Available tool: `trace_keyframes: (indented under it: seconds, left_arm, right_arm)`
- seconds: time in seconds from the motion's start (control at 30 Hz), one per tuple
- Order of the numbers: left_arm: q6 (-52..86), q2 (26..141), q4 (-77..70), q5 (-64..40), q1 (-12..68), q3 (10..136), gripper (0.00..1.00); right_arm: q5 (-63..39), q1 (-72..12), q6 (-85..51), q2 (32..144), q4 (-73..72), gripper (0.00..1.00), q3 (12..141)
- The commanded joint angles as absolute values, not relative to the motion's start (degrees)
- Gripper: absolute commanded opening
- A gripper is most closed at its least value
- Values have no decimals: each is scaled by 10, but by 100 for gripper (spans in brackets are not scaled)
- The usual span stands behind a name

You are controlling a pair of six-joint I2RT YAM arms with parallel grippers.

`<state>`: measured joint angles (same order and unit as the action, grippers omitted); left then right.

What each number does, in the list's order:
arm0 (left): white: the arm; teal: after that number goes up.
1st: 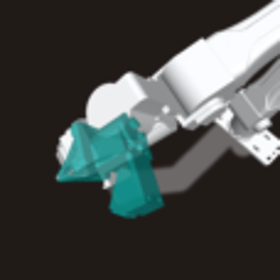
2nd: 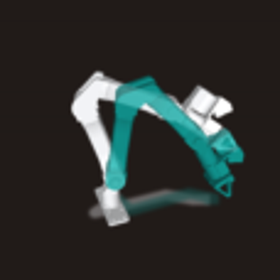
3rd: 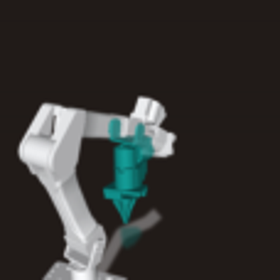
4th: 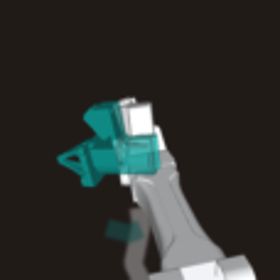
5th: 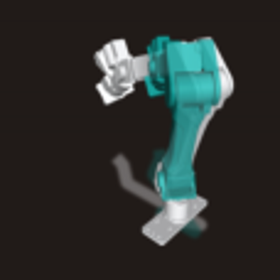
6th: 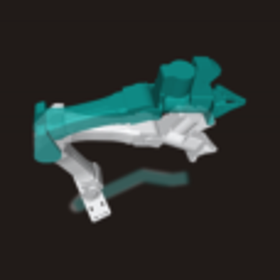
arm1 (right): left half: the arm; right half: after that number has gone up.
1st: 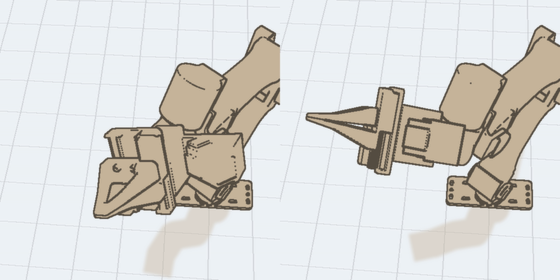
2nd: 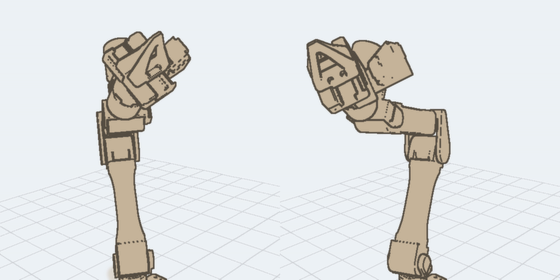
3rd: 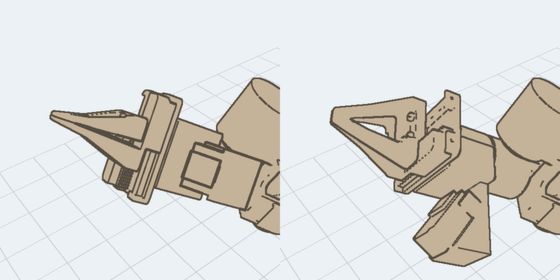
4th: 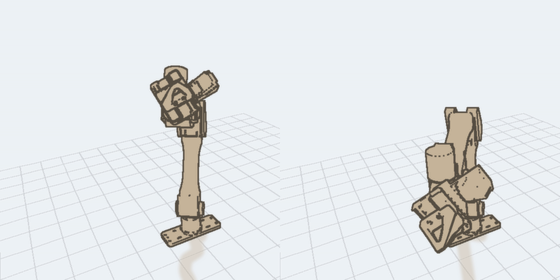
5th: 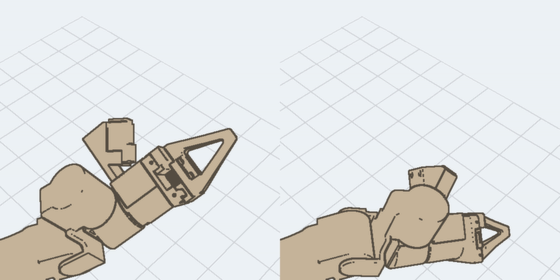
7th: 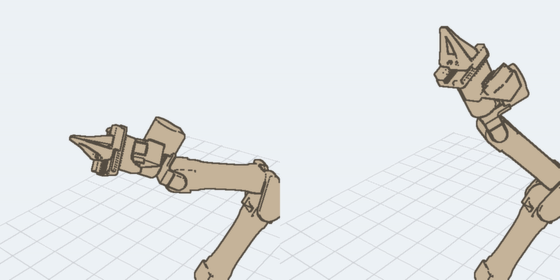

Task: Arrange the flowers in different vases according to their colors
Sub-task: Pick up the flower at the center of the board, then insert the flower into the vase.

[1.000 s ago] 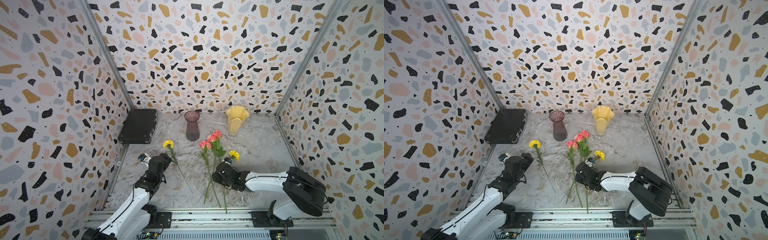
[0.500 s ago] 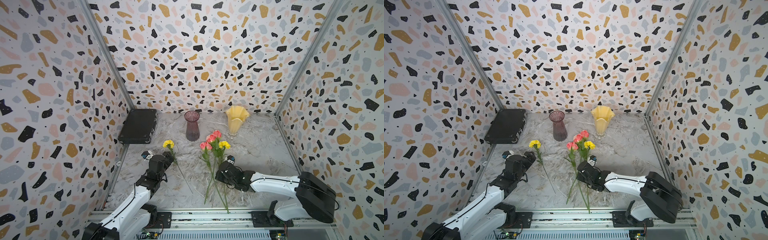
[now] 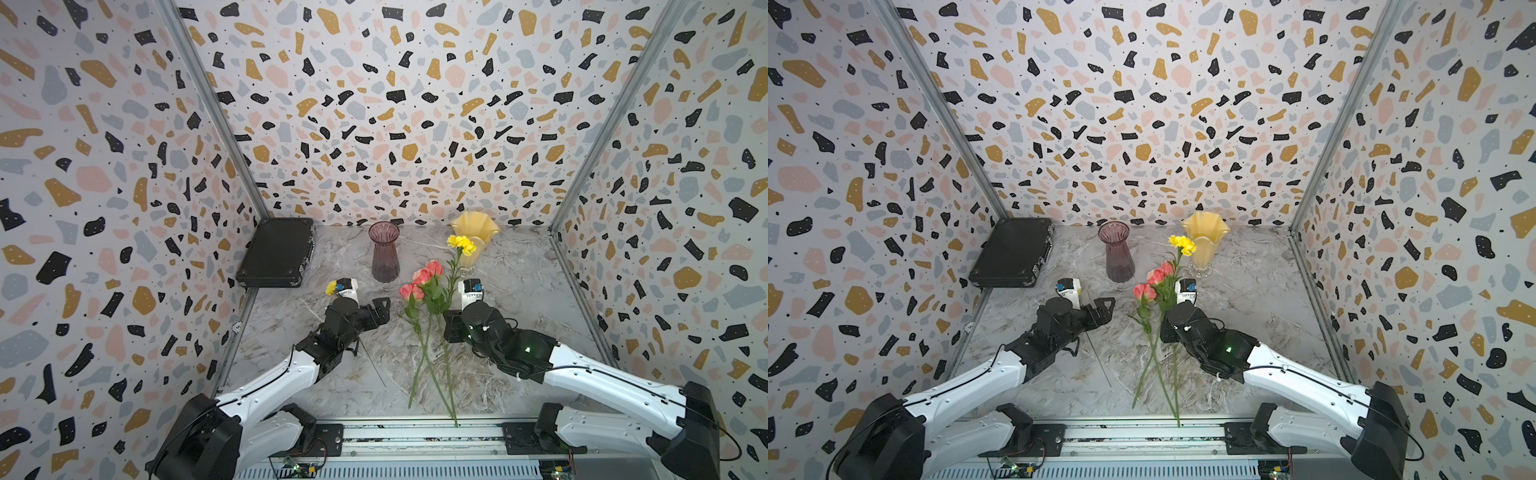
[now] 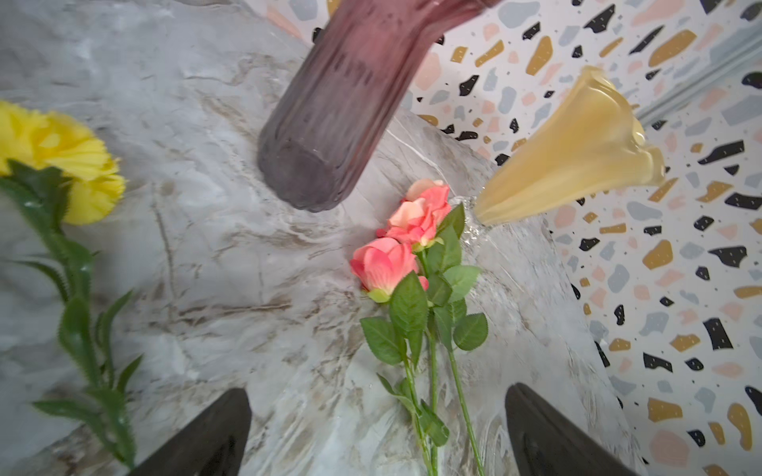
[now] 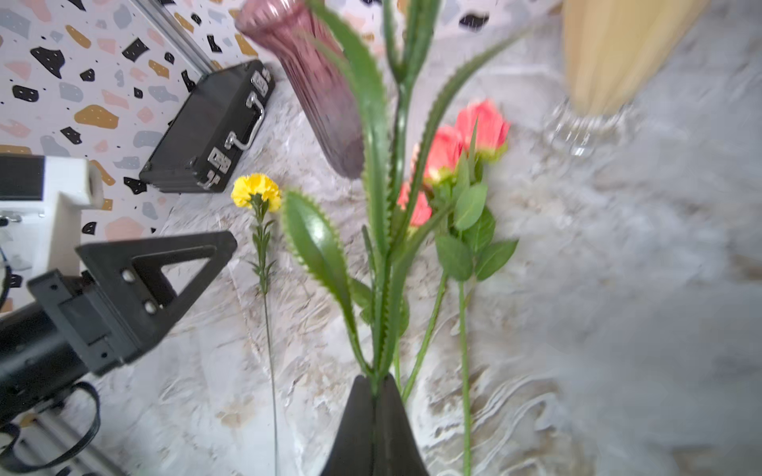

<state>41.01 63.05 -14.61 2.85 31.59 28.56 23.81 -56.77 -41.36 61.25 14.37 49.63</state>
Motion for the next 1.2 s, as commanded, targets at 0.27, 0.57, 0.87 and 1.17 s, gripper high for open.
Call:
trace_keyframes:
  seconds: [0.27, 0.57, 0.87, 1.17]
  left_arm:
    - [439, 519, -55, 283, 316, 257, 99]
    - [533, 474, -94, 354, 295, 183, 99]
    - [528, 532, -67, 315, 289, 224, 99]
    - [534, 544, -63, 305, 285, 230, 100]
  right_arm:
    - [352, -544, -151, 732, 3, 0, 671]
    - [182, -431, -141, 1037, 66, 0, 1101]
    - [81, -371, -165, 1284, 44, 0, 1451]
    - [-31, -369, -193, 1345, -3, 0, 1449]
